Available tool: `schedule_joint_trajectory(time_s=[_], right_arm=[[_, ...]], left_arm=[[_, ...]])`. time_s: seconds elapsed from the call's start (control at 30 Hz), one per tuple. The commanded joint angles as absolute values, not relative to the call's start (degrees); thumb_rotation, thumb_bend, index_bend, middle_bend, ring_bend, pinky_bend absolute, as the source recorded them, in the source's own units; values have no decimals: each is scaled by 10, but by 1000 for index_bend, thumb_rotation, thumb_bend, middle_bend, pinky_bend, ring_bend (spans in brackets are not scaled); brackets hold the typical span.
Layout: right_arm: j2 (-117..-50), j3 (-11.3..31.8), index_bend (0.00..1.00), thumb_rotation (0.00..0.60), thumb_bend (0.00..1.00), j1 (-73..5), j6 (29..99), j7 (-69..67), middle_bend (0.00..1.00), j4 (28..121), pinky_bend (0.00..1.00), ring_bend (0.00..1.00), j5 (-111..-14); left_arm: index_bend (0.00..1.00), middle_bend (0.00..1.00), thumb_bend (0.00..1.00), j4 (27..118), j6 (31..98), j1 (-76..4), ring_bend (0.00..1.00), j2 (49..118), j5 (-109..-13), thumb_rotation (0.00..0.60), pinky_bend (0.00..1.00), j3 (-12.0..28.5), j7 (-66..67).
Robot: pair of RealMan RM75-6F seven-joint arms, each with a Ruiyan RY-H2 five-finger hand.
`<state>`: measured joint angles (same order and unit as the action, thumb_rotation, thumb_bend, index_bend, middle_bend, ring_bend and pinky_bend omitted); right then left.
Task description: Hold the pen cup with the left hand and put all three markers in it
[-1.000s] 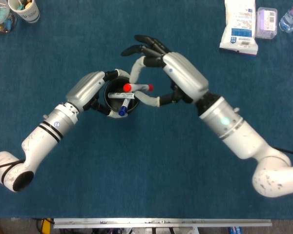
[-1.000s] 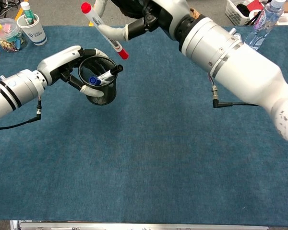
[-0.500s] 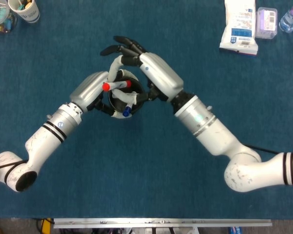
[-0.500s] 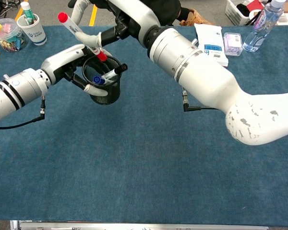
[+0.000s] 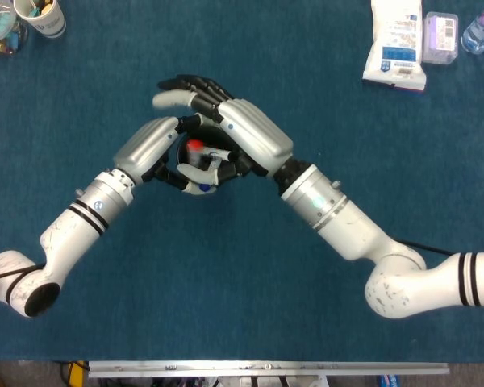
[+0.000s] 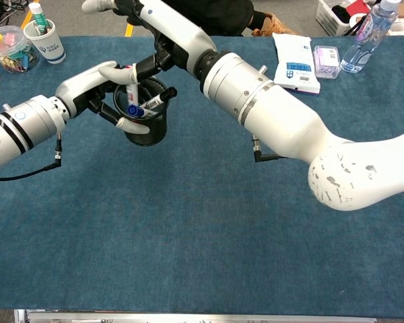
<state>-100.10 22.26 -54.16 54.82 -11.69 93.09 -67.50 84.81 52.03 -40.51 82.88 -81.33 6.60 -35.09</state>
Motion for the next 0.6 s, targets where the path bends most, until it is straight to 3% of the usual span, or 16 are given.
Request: schedule_joint_trajectory(time_s=[0.03, 0.6], right_arm=[[-987, 223, 140, 555, 199, -532, 563, -116, 93, 943, 0, 0, -691], [-841, 196, 133, 547, 190, -455, 610, -107, 92, 1007, 0, 0, -745]], left_arm=[[309, 400, 23, 845, 520, -404, 326, 829, -814, 600, 292, 64, -353], [309, 400, 23, 772, 512, -399, 325, 867, -825, 600, 285, 45, -387]])
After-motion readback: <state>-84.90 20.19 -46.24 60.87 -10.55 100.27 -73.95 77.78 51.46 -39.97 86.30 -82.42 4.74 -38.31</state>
